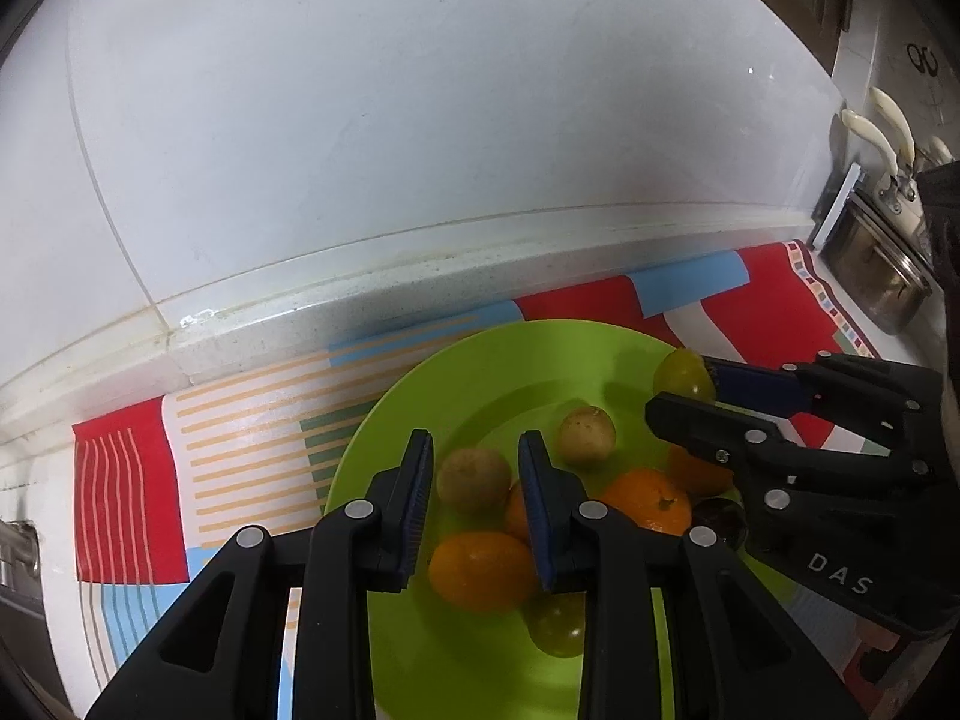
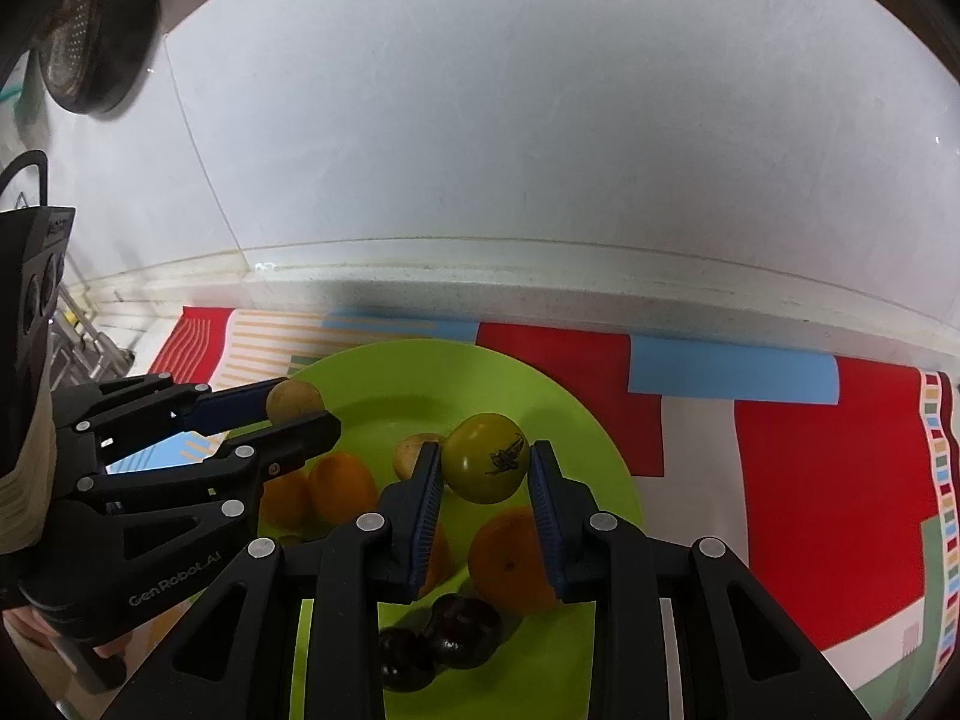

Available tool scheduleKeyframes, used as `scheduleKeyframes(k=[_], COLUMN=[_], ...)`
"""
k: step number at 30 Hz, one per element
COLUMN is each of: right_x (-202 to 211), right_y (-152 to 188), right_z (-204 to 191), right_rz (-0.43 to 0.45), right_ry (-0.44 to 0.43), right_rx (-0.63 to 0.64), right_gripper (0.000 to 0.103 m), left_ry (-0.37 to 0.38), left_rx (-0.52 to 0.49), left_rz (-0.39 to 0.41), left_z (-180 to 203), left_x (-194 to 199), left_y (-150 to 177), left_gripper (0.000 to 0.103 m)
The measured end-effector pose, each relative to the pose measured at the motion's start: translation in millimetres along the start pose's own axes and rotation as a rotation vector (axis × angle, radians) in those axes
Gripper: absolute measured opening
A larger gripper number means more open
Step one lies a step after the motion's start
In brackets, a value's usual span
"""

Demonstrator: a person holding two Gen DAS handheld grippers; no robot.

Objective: Organize fruits

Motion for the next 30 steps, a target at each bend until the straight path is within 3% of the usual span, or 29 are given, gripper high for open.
scheduleKeyframes(k=[10,17,30], right_x=[4.0,30.0,115.1], right_y=[0.2,4.5,21.3], right_z=[-0.1,-1.1,-11.1], right_rz=[0.01,0.047,0.166], right_ry=[0.005,0.006,0.045], right_rx=[-0.003,-0.022,-0.028], right_gripper=[0.037,0.037,0.037], left_ry=[-0.033,-0.075,-0.13], left_rx=[0.027,0.026,0.03], left_rz=[0.033,0.078,0.191], left_z=[-3.9,-0.5,21.1], left_x=[16.9,47.7,131.5], left_y=[-0.2,3.6,20.0], left_gripper=[0.035,0.039,0.061])
Point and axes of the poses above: each gripper's, at about its wrist camera, not at the fingertips, and x roughly against the way its jaws point, z to its right, y to its underside, the point moved 3 cm from there along -x, roughly the way its jaws point
